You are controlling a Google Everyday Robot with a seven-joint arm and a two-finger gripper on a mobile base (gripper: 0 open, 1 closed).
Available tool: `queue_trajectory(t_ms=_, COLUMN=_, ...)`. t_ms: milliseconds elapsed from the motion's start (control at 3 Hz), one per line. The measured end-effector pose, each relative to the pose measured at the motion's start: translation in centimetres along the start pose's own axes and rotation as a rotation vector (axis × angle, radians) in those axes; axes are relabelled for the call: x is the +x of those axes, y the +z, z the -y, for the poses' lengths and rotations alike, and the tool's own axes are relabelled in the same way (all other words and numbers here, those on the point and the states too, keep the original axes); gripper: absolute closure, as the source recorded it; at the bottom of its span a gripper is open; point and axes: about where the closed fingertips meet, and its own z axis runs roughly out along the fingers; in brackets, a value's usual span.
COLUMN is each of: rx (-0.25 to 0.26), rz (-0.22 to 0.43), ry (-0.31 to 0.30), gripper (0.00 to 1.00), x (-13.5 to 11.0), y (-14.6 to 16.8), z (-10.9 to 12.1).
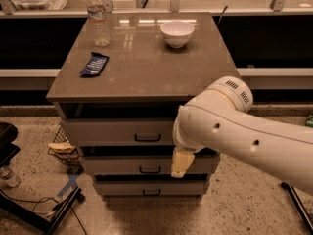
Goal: Open top drawer
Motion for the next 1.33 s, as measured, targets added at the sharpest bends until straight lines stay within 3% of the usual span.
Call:
queue_trajectory(t_ms=333, rx=-0.035, rz=-0.071, ry=-0.028, gripper=0.00, x=-0.1, y=1.5, z=-2.5)
queue_trajectory(t_ms=667, rx=-0.036, rz=-0.080, ry=-0.022, gripper=0.00, x=0.0, y=1.6, z=-2.7)
queue_trajectory(t_ms=1333, rx=-0.074, rz=-0.038, ry=-0.087, gripper=0.00, x=-2.4, y=3.6, z=-2.4)
